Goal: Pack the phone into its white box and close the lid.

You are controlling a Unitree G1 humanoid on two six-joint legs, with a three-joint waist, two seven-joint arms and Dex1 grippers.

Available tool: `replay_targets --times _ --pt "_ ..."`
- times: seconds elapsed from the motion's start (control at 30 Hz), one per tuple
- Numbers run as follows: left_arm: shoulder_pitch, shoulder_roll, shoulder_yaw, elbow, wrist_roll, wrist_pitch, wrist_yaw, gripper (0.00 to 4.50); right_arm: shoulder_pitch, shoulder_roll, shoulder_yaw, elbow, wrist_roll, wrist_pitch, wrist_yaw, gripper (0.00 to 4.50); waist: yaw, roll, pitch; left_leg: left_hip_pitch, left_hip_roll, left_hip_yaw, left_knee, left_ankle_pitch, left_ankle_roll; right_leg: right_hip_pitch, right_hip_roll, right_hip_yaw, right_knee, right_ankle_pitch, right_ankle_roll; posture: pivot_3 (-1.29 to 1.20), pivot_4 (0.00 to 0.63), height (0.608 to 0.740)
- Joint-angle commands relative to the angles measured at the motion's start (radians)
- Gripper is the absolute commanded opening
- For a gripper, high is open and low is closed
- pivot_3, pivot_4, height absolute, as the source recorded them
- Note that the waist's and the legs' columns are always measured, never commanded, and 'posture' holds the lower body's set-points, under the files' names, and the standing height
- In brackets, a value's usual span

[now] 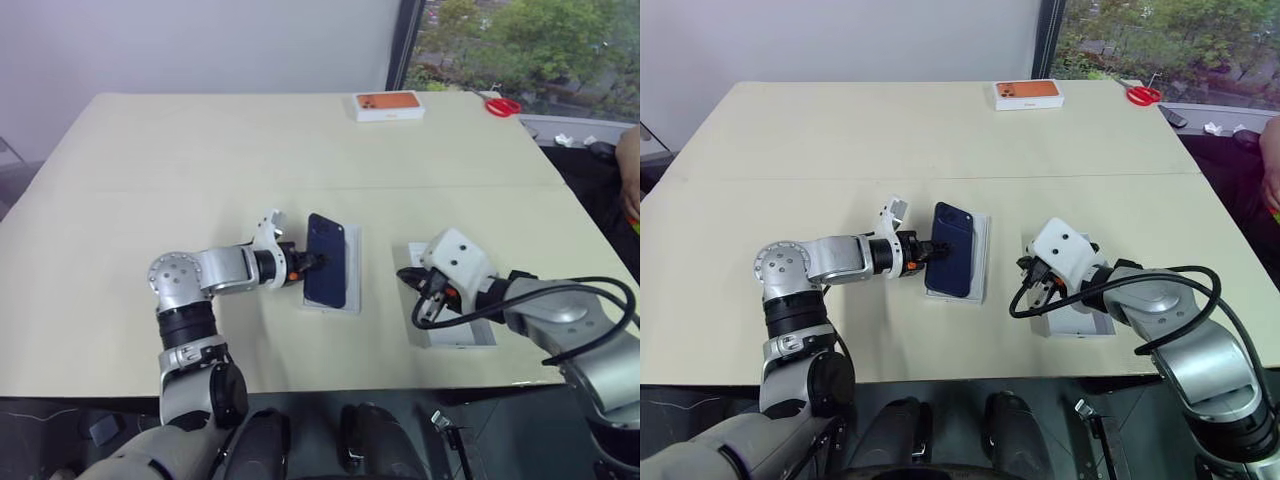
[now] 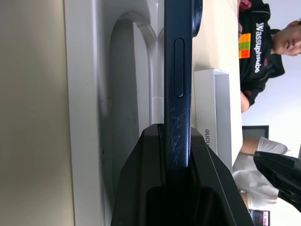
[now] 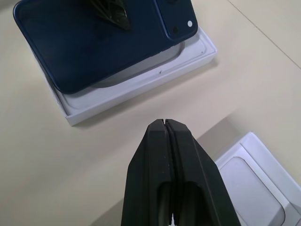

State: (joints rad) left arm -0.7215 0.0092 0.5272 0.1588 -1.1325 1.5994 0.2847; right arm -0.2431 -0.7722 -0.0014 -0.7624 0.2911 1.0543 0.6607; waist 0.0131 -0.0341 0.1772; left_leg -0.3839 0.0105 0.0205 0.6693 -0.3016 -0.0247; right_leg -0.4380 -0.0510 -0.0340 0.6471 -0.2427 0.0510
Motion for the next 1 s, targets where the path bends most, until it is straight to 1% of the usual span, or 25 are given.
replay_targets --times 0.03,0.6,0.67,0.7,0.73,0.9,0.93,1.0 --pt "-0.029 -0.004 -0.005 -0.003 0.015 0.002 -0.026 0.05 -0.018 -0.012 -0.007 -0.024 0.011 -0.014 -0.013 0.0 0.0 0.0 0.0 0.0 0.0 0.0 0.0 0.0 0.0 0.0 0.0 0.0 0.0 0.0 0.0 0.0 0.15 0.74" --pt "-0.055 -0.025 0.002 0.028 0.098 -0.001 -0.12 0.05 -0.008 -0.014 0.005 -0.033 0.032 -0.008 -0.045 0.0 0.0 0.0 0.0 0.0 0.0 0.0 0.0 0.0 0.0 0.0 0.001 0.0 0.0 0.0 0.0 0.0 0.15 0.74" --pt "-0.055 -0.027 0.0 0.024 0.107 0.001 -0.13 0.98 -0.01 -0.014 0.008 -0.03 0.033 -0.009 -0.048 0.0 -0.001 0.0 0.0 0.0 0.0 0.0 0.0 0.0 0.0 0.0 0.001 0.0 0.0 0.0 0.0 0.0 0.15 0.74" --pt "-0.055 -0.028 0.0 0.023 0.112 0.003 -0.135 1.24 -0.01 -0.014 0.009 -0.029 0.034 -0.009 -0.049 0.0 -0.001 0.0 0.0 0.0 0.0 0.0 0.0 0.0 0.0 0.0 0.001 0.0 0.0 0.0 0.0 0.0 0.15 0.74" --pt "-0.055 -0.029 0.001 0.022 0.116 0.004 -0.139 1.68 -0.01 -0.014 0.009 -0.029 0.034 -0.009 -0.05 0.0 -0.001 0.0 0.0 0.0 0.0 0.0 0.0 0.0 0.0 0.0 0.001 0.0 0.0 0.0 0.0 0.0 0.15 0.74" --pt "-0.058 -0.001 -0.003 0.011 0.1 0.015 -0.159 4.17 -0.014 -0.01 0.022 -0.029 0.037 -0.008 -0.057 0.0 -0.002 0.0 0.0 0.001 0.0 0.0 0.0 0.0 0.0 0.0 0.001 0.0 0.0 0.0 0.0 0.0 0.15 0.74" --pt "-0.059 0.013 -0.005 0.013 0.085 0.015 -0.164 4.47 -0.016 -0.01 0.023 -0.029 0.038 -0.008 -0.057 0.0 -0.003 0.0 0.0 0.002 0.0 0.0 0.0 0.0 0.0 0.001 0.001 0.0 0.0 0.0 0.0 0.0 0.15 0.74" --pt "-0.058 0.046 -0.017 0.013 0.047 0.015 -0.173 4.47 -0.017 -0.01 0.025 -0.028 0.039 -0.009 -0.059 0.0 -0.006 0.0 0.0 0.007 0.0 0.0 -0.001 0.0 0.0 0.006 0.001 0.0 0.0 0.0 0.0 0.0 0.15 0.74"
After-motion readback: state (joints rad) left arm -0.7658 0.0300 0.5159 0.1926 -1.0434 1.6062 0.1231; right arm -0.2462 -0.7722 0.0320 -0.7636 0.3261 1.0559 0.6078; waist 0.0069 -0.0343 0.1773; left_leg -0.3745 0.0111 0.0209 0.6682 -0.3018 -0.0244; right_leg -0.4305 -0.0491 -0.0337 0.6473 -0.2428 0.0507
